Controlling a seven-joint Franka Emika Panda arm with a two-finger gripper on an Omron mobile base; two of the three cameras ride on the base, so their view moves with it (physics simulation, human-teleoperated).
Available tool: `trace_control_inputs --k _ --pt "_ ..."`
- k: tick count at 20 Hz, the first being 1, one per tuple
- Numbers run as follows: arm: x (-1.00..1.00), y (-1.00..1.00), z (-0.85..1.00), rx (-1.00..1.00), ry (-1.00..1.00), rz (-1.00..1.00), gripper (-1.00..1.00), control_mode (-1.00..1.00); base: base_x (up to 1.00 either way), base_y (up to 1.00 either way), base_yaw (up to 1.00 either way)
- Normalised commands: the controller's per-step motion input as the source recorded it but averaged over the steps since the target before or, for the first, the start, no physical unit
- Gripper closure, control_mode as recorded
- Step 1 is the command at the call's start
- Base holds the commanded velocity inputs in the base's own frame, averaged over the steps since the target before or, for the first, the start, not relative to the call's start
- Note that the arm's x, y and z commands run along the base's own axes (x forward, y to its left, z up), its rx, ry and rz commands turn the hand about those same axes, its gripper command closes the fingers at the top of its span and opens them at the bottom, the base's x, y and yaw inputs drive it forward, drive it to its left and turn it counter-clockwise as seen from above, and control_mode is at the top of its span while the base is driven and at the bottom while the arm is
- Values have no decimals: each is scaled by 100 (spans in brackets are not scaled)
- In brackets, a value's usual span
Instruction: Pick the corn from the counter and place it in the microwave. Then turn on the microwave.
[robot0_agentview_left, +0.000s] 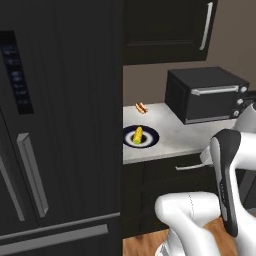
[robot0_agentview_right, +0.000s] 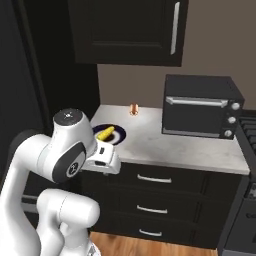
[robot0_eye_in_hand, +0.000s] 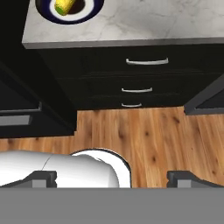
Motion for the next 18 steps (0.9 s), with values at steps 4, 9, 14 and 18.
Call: trace_control_inputs --k 4,9,14,18 --pt "0 0 0 0 0 0 -100 100 4 -46 0" --pt "0 0 0 0 0 0 -100 100 11 -53 0" --pt "0 0 0 0 0 0 -100 100 26 -27 0" --pt "0 0 0 0 0 0 -100 100 34 -11 0"
